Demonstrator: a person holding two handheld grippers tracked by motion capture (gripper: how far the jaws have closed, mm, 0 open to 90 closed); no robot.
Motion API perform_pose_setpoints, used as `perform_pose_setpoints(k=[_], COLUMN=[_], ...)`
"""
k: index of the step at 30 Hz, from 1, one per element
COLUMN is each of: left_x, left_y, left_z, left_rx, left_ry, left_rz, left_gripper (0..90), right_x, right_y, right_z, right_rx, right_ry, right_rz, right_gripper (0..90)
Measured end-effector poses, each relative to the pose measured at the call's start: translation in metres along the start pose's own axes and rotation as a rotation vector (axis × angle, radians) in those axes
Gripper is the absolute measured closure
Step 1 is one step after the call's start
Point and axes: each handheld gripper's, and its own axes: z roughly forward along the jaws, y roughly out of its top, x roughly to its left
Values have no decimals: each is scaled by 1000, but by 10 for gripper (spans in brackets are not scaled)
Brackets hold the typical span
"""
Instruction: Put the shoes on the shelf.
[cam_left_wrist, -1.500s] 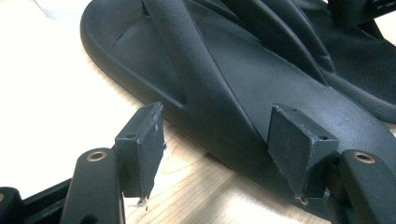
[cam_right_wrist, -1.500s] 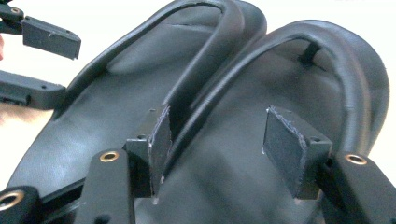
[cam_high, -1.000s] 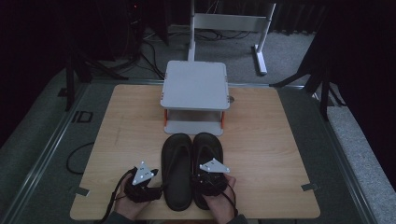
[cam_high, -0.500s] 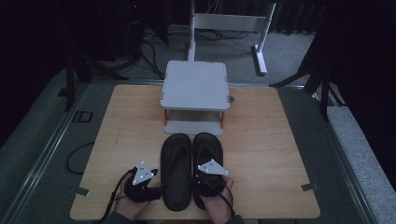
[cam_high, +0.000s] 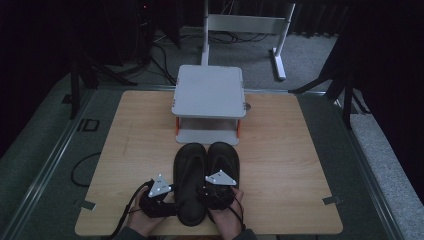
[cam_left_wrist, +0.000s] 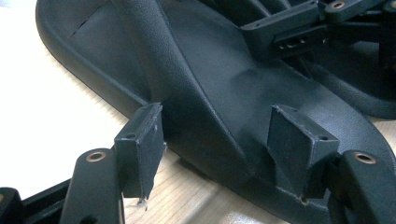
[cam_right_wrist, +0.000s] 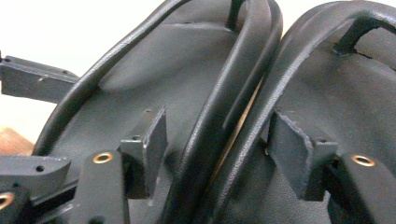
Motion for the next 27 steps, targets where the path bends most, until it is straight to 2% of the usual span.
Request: perform_pose_setpoints(k=[2, 7, 9, 11, 18, 24, 27], left_x=[1, 1, 2, 5, 12, 15, 16], left_y=[0, 0, -1, -1, -3, -4, -4], left_z=[0, -3, -5, -10, -22, -27, -27], left_rx=[-2, -10, -24, -61, -106, -123, -127], left_ry=[-8, -11, -17, -38, -32, -21, -18], left_rz=[-6, 0, -1, -22, -42, -55, -56], left_gripper=[366, 368, 368, 367, 367, 368, 368], right_x=[-2, 0, 1, 2, 1, -2, -6], right_y=[1, 3, 3, 2, 3, 5, 5], right_z=[0, 1, 1, 1, 0, -1, -2], right_rx=[4, 13, 17, 17, 24, 37, 38], right_ry=[-18, -35, -40, -58, -59, -37, 19], right_rz=[8, -14, -15, -26, -49, -102, -159], right_gripper=[468, 506, 543, 607, 631, 670, 730])
